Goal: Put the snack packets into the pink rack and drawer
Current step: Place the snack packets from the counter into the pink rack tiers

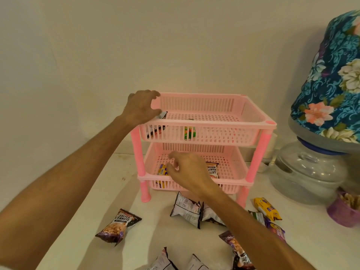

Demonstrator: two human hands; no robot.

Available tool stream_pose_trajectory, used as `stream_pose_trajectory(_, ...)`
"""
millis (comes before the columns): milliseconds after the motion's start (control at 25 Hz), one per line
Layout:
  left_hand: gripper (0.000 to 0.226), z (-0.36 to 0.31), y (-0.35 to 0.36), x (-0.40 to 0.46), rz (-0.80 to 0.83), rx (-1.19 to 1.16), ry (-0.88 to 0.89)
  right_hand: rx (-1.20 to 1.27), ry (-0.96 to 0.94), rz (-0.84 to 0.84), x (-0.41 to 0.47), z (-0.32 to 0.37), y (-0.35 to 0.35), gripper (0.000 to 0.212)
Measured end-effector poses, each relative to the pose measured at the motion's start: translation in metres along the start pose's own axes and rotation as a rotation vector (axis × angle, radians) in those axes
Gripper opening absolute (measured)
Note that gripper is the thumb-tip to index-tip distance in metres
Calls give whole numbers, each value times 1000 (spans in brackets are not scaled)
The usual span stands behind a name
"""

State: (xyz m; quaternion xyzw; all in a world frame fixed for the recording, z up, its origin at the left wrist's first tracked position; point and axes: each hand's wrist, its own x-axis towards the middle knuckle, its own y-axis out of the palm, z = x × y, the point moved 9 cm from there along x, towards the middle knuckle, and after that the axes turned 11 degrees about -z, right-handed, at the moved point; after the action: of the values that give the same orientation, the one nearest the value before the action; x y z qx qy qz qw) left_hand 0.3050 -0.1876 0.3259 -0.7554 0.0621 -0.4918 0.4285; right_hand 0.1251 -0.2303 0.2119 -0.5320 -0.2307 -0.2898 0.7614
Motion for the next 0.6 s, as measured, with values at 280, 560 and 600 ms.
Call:
stream_pose_trajectory(280, 15, -81, -72, -110, -661, -60, 633, -273, 143, 411, -89, -77, 90, 33)
stream_pose_trajectory(560, 15, -97, 5, -206, -319, -114, 750, -397, 147, 528, -145, -110, 121, 48)
stream_pose_trajectory(600, 14, -93, 18, -214, -259, -123, 712, -407, 133, 518, -148, -111, 122, 49)
